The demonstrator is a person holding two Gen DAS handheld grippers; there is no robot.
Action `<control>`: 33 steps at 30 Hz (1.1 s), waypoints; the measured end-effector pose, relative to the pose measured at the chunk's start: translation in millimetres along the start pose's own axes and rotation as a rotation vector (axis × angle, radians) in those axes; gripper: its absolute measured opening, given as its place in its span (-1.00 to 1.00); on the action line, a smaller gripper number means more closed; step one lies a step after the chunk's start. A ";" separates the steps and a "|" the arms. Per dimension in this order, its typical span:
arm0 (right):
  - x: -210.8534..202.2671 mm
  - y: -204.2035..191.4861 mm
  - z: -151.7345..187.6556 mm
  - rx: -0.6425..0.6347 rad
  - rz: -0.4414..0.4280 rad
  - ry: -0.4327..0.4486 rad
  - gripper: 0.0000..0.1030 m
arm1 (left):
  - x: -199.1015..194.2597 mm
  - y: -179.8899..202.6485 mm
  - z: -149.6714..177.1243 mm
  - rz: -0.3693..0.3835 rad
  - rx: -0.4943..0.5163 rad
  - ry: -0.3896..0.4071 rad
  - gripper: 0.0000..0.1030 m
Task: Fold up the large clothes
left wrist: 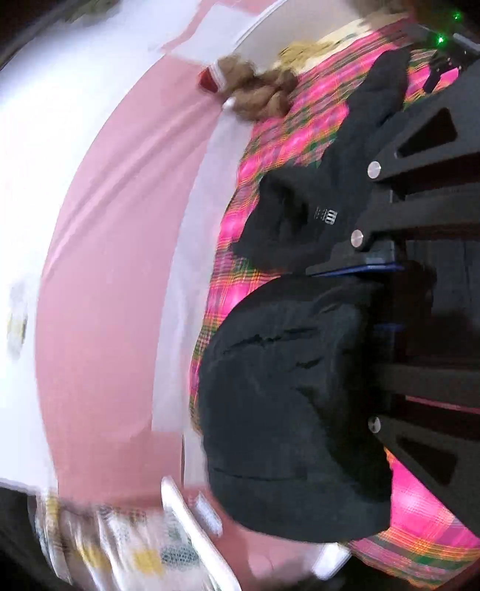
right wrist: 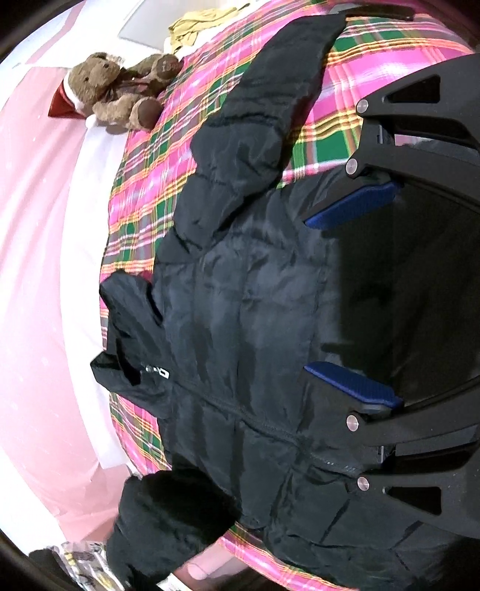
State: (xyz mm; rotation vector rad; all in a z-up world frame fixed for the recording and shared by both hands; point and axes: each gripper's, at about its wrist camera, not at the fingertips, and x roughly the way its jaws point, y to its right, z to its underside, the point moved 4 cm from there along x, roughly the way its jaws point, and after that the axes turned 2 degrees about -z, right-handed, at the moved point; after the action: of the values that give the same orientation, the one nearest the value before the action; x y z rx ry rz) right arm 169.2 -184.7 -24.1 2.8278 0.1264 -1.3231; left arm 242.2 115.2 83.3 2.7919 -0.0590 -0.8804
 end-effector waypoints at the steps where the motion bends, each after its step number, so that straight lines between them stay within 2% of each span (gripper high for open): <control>1: -1.1 4.5 1.1 0.007 0.002 0.000 0.44 | 10.1 13.6 3.4 0.025 0.015 -0.020 -0.62; 5: -4.4 23.3 8.0 0.034 0.020 -0.003 0.44 | 62.1 72.6 30.7 0.125 0.084 -0.112 -0.60; 7: -4.7 32.0 11.7 0.045 0.027 -0.007 0.44 | 80.2 99.3 47.2 0.162 0.104 -0.152 -0.50; 11: -1.2 47.7 22.3 0.069 0.037 -0.020 0.44 | 103.8 137.7 79.6 0.250 0.100 -0.224 0.38; 12: 0.0 50.4 24.7 0.075 0.037 -0.024 0.44 | 106.9 146.2 84.3 0.271 0.096 -0.230 0.46; 15: 4.0 57.2 28.7 0.091 0.034 -0.031 0.44 | 108.6 167.4 97.2 0.336 0.091 -0.272 0.63; 21: -0.7 62.8 28.4 0.108 0.036 -0.014 0.44 | 98.6 195.5 99.3 0.437 0.094 -0.283 0.73; 25: -8.5 59.2 20.0 0.100 0.032 0.015 0.44 | 76.3 183.7 89.8 0.458 0.117 -0.244 0.76; 29: -8.2 52.3 4.5 0.097 0.006 0.038 0.44 | 63.6 150.6 72.4 0.429 0.125 -0.185 0.79; 30: -7.0 49.8 1.2 0.094 0.001 0.039 0.44 | 64.4 139.1 68.1 0.410 0.127 -0.175 0.79; 33: 0.1 37.9 -11.7 0.075 -0.026 0.050 0.44 | 84.1 100.4 58.8 0.279 0.146 -0.155 0.79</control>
State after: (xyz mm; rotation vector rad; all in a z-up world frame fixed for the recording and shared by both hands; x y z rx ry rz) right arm 181.2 -221.8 -17.4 2.9325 0.1176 -1.2901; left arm 280.2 -2.6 10.5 2.7448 -0.5434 -1.0526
